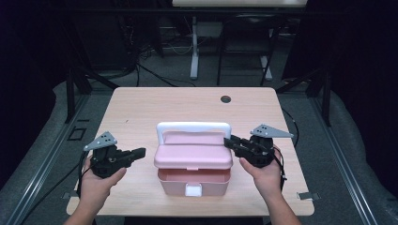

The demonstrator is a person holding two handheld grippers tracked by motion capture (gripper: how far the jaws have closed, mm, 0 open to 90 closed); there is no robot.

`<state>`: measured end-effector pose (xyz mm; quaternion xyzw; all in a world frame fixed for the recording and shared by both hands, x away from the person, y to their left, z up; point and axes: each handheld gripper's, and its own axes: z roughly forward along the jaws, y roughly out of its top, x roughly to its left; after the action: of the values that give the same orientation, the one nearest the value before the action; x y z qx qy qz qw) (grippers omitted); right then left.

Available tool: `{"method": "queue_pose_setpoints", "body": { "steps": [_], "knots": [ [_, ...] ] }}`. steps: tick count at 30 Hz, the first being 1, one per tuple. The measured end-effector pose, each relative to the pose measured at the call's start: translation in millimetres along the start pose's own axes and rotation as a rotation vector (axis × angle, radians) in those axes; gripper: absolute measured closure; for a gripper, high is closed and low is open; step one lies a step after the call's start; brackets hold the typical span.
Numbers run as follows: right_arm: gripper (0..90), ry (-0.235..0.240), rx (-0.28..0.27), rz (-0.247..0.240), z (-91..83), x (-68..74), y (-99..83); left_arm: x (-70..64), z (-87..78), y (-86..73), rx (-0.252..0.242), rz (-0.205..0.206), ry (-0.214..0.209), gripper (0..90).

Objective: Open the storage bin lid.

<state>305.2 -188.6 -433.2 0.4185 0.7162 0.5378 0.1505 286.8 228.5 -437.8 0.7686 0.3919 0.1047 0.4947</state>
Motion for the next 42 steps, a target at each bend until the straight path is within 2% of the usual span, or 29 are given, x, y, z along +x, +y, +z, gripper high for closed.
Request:
{"method": "queue_pose_setpoints", "body": {
  "steps": [7, 12, 15, 17, 25, 31, 42],
  "knots": [
    [73.7, 0.006, -0.001, 0.001, 0.1, -0.7, 0.1, -3.7, 3.9, -10.6, 0.026, 0.000, -0.014, 89.4],
    [73.7, 0.005, -0.008, 0.001, 0.3, -0.6, 0.0, -8.7, 9.2, -15.6, 0.048, 0.025, -0.031, 89.6],
    [73.7, 0.005, -0.006, 0.002, 0.6, -0.7, -0.4, -12.4, 13.6, -17.7, 0.057, 0.027, -0.046, 89.6],
    [73.7, 0.005, -0.006, 0.001, 0.6, -0.9, -0.6, -16.7, 19.1, -19.0, 0.065, 0.024, -0.062, 89.6],
    [73.7, 0.004, -0.003, 0.001, 0.4, -0.8, -1.5, -31.2, 37.8, -19.1, 0.101, 0.056, -0.111, 89.7],
    [73.7, 0.006, -0.001, 0.002, 0.4, -0.8, -2.5, -35.7, 43.5, -17.9, 0.106, 0.066, -0.121, 89.6],
    [73.6, 0.009, 0.005, 0.004, 0.2, -1.2, -3.9, -38.4, 42.7, -15.2, 0.110, 0.076, -0.126, 89.6]
  ]
}}
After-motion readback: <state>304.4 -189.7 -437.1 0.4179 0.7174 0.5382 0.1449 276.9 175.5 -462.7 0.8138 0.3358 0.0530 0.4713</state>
